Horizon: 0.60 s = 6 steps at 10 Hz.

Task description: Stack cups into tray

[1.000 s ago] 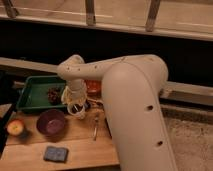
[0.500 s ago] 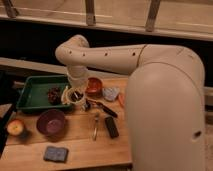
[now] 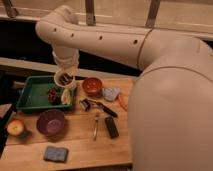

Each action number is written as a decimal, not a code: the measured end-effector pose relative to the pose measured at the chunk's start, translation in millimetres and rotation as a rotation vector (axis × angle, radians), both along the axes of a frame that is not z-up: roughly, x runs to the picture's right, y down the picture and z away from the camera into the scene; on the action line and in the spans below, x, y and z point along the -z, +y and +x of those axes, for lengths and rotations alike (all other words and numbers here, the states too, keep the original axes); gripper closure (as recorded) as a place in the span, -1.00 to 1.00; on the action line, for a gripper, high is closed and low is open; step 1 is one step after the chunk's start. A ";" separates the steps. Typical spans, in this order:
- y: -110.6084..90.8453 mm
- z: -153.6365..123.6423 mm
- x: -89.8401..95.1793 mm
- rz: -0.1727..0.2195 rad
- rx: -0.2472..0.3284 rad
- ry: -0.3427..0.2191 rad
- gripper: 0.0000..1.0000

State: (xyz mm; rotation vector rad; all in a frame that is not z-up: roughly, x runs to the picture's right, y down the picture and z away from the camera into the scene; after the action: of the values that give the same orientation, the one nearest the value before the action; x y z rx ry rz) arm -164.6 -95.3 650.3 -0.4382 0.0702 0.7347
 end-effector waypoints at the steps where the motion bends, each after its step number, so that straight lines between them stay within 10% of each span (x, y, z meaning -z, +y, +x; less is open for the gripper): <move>1: -6.5 -17.2 1.2 0.008 0.012 -0.019 0.95; 6: -14.9 -86.4 -10.4 -0.013 0.116 -0.091 0.95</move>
State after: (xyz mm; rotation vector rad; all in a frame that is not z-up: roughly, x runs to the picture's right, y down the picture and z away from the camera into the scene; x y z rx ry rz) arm -251.0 -110.2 660.6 -0.4755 0.0153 0.5997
